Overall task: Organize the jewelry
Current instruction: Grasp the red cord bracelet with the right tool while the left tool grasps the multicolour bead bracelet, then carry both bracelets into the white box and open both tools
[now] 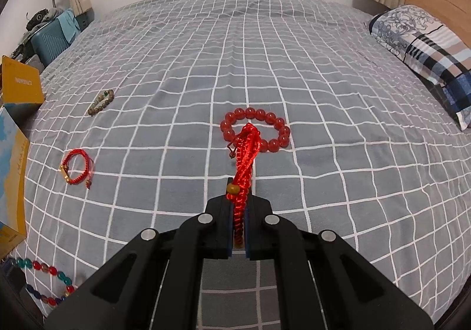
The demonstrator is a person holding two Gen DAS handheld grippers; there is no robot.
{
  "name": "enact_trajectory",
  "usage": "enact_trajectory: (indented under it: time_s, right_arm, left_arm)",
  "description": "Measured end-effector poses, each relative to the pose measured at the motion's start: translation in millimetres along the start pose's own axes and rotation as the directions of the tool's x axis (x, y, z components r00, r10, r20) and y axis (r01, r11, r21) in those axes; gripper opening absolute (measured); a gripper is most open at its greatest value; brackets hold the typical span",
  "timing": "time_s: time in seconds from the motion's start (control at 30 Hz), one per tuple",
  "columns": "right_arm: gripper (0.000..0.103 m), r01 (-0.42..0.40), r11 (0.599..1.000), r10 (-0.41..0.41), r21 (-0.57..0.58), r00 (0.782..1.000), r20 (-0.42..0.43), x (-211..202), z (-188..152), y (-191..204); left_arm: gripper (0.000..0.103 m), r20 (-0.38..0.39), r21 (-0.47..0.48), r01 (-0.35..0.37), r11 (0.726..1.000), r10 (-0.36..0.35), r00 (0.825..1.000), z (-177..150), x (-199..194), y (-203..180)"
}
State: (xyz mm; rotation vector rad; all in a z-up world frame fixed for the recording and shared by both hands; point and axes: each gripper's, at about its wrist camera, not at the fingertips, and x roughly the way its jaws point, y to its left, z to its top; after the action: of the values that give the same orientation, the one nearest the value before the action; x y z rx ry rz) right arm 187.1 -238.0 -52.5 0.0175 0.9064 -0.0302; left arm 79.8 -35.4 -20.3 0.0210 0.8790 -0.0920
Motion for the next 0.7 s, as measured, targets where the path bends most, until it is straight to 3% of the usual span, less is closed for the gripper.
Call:
enact_trajectory:
  time_s: [0.7]
  right_arm:
    - [0.004, 0.030, 0.999, -0.028, -0.022, 0.997, 0.076, -56, 32, 39]
  left_arm:
    - [0.009, 0.070, -0.016, -0.053, 0.998, 0.054, 0.996, 42, -34, 57]
